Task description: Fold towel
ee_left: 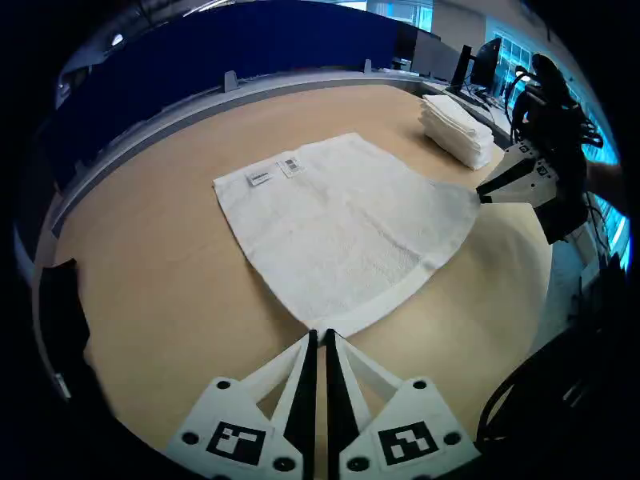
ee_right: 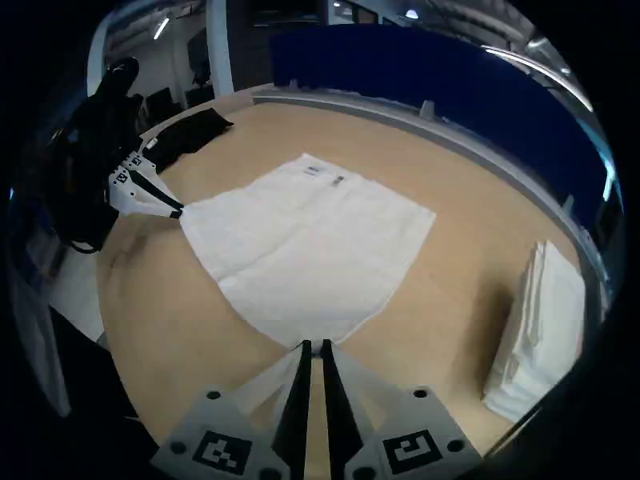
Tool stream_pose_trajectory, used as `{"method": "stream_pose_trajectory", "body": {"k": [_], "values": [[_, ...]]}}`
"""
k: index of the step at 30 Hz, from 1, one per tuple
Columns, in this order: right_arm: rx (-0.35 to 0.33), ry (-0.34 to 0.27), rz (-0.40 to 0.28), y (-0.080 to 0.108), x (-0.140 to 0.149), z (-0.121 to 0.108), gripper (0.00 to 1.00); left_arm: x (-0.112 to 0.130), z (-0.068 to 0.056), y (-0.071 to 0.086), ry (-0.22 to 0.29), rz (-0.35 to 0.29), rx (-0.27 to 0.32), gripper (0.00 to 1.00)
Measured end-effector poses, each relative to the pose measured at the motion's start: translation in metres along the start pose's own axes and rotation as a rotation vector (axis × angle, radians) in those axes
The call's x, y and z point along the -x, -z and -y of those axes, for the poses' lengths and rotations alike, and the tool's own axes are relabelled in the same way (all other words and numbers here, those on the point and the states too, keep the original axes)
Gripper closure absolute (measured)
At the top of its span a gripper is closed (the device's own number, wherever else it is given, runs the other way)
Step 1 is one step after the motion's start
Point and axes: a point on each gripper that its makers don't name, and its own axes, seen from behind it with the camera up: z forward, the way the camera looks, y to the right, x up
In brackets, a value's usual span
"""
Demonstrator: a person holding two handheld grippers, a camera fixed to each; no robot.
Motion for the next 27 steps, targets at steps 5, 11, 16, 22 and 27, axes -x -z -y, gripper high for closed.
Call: {"method": "stream_pose_trajectory", "body": {"k": [5, 11, 16, 22, 27], "values": [[-0.002, 0.011, -0.019, 0.01, -0.014, 0.0, 0.9, -0.012, -0.002, 0.01, 0.01, -0.021, -0.002, 0.93], [-0.008, 0.025, -0.04, 0.024, -0.028, 0.003, 0.9, -0.027, -0.001, 0.026, 0.03, -0.05, -0.005, 0.93], [-0.015, 0.024, -0.053, 0.03, -0.035, 0.006, 0.9, -0.031, 0.001, 0.032, 0.036, -0.059, -0.004, 0.93], [-0.017, 0.027, -0.051, 0.032, -0.035, 0.008, 0.9, -0.031, -0.001, 0.034, 0.036, -0.06, -0.002, 0.93], [-0.015, 0.023, -0.053, 0.03, -0.038, 0.006, 0.9, -0.032, 0.0, 0.035, 0.05, -0.059, 0.001, 0.93]]}}
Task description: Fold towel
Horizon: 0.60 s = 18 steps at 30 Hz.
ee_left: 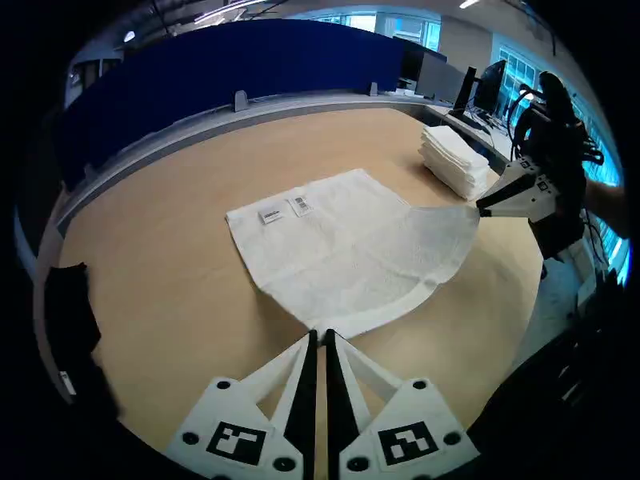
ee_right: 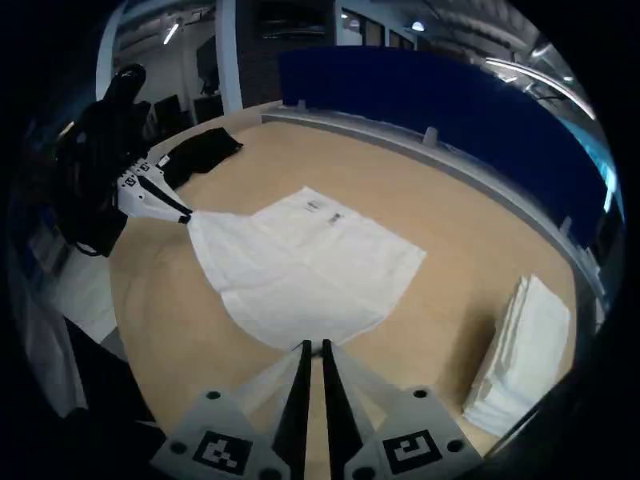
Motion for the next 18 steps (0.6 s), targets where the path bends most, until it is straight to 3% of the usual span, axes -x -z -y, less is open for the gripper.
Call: {"method": "stream_pose_trajectory", "body": {"k": [11, 18], "values": [[0.024, -0.012, -0.017, -0.01, -0.021, -0.026, 0.9, -0.022, 0.017, -0.005, 0.042, -0.014, -0.004, 0.93], [0.043, -0.018, -0.026, -0.029, -0.04, -0.052, 0.9, -0.041, 0.037, -0.021, 0.069, -0.019, -0.017, 0.93]]}}
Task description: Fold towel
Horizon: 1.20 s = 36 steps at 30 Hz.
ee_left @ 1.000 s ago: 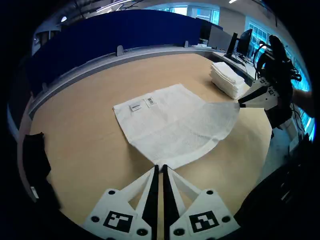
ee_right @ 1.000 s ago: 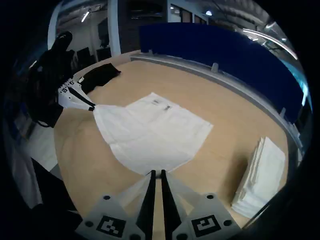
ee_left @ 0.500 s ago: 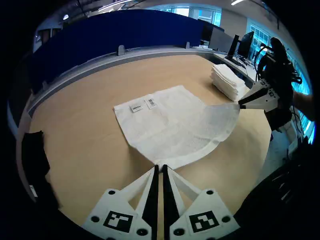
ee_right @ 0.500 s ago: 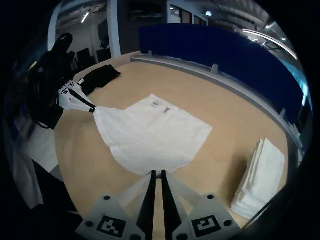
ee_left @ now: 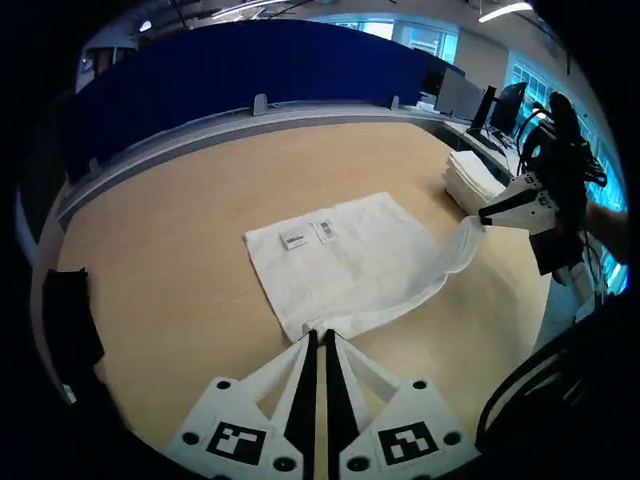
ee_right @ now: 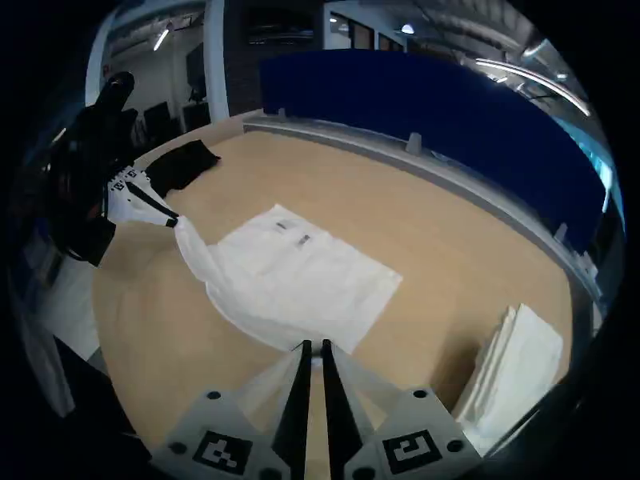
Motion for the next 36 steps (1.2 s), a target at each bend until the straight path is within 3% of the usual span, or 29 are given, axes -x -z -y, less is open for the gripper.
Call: {"method": "stream_pose_trajectory", "body": {"k": [12, 21, 36], "values": [[0.03, -0.013, 0.003, -0.041, -0.032, -0.048, 0.9, -0.034, 0.032, -0.035, 0.047, 0.019, -0.015, 0.93], [0.038, -0.016, 0.035, -0.065, -0.04, -0.067, 0.9, -0.054, 0.053, -0.061, 0.059, 0.035, -0.022, 0.93], [0.047, -0.041, 0.059, -0.075, -0.035, -0.073, 0.9, -0.052, 0.059, -0.08, 0.042, 0.057, -0.013, 0.93]]}}
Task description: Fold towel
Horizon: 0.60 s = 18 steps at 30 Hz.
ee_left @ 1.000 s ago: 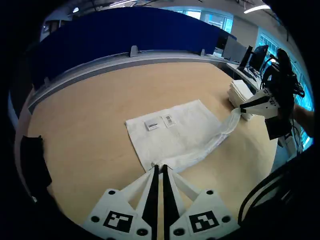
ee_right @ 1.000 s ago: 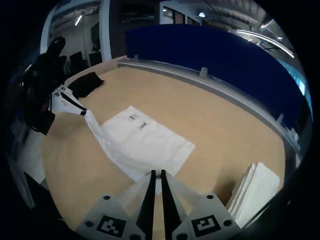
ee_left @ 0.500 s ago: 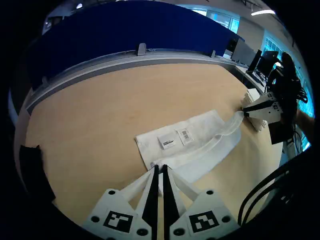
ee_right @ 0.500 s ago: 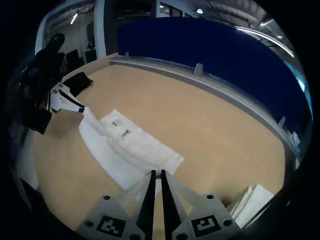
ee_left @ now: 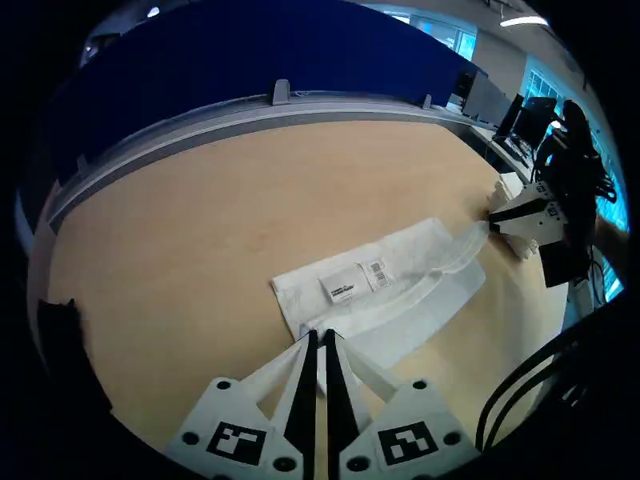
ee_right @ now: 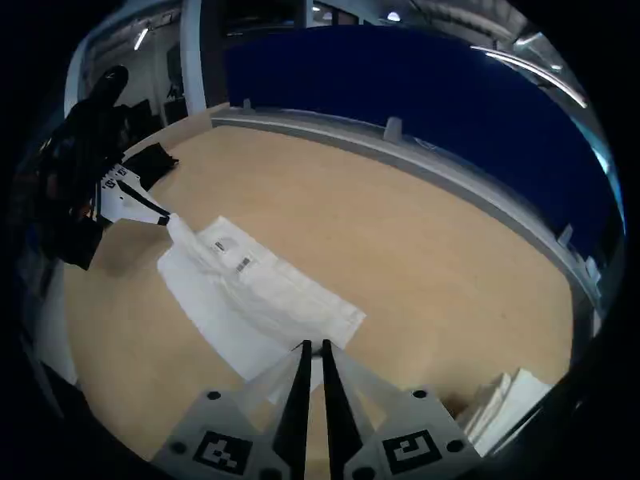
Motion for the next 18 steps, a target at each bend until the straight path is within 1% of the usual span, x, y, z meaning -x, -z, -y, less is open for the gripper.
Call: {"method": "stream_pose_trajectory", "body": {"k": [5, 12, 16, 18], "values": [[0.014, -0.014, 0.015, -0.011, 0.003, -0.004, 0.9, 0.001, 0.005, -0.012, 0.007, 0.007, -0.004, 0.93], [0.044, -0.037, 0.033, -0.028, 0.007, -0.012, 0.9, 0.001, 0.015, -0.029, 0.04, 0.009, -0.018, 0.93], [0.072, -0.04, 0.038, -0.033, 0.007, -0.016, 0.89, -0.001, 0.02, -0.036, 0.057, 0.004, -0.032, 0.91], [0.088, -0.036, 0.037, -0.035, 0.006, -0.018, 0.84, -0.002, 0.023, -0.038, 0.062, 0.001, -0.04, 0.85]]}}
